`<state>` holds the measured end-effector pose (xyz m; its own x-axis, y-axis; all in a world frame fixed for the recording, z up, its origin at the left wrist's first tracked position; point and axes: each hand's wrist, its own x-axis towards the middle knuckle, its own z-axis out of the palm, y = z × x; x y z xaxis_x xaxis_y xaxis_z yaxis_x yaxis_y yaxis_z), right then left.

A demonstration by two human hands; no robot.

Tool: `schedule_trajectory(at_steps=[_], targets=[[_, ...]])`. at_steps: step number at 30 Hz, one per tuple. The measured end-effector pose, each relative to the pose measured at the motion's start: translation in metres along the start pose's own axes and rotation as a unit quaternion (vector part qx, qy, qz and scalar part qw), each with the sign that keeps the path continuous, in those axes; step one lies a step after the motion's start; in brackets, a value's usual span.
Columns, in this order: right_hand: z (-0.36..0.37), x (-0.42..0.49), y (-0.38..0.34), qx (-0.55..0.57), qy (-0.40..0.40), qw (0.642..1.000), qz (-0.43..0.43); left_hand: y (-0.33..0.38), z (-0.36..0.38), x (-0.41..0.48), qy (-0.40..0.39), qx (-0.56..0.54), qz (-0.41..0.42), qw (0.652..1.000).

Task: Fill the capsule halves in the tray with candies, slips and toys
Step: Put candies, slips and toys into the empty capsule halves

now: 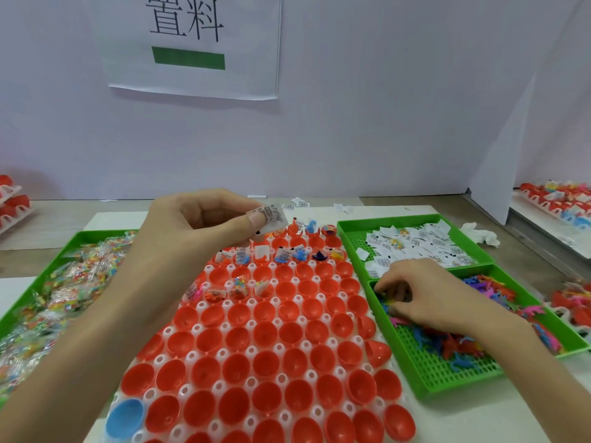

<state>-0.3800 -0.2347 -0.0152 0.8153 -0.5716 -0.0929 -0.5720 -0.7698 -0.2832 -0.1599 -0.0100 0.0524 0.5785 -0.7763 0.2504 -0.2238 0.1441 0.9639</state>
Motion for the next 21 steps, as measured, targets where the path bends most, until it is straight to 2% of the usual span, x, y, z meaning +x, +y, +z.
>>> schedule_trajectory(at_steps=[4, 6, 9, 12, 21], targets=[[0.002, -0.009, 0.009, 0.082, 0.035, 0.996, -0.029, 0.001, -0.002, 0.0, -0.004, -0.004, 0.002, 1.0], [0.001, -0.012, 0.015, 0.125, 0.095, 0.987, -0.029, 0.002, -0.003, 0.0, -0.005, -0.009, 0.003, 1.0], [-0.005, -0.01, 0.029, 0.098, 0.166, 0.981, -0.008, 0.002, -0.005, 0.001, -0.001, -0.014, 0.003, 1.0], [-0.001, -0.003, 0.039, 0.063, 0.135, 0.989, 0.019, 0.001, -0.005, 0.003, 0.002, -0.012, 0.002, 1.0], [-0.003, 0.023, 0.046, 0.065, 0.101, 0.993, 0.0, -0.003, -0.01, 0.006, -0.002, -0.002, 0.01, 1.0]])
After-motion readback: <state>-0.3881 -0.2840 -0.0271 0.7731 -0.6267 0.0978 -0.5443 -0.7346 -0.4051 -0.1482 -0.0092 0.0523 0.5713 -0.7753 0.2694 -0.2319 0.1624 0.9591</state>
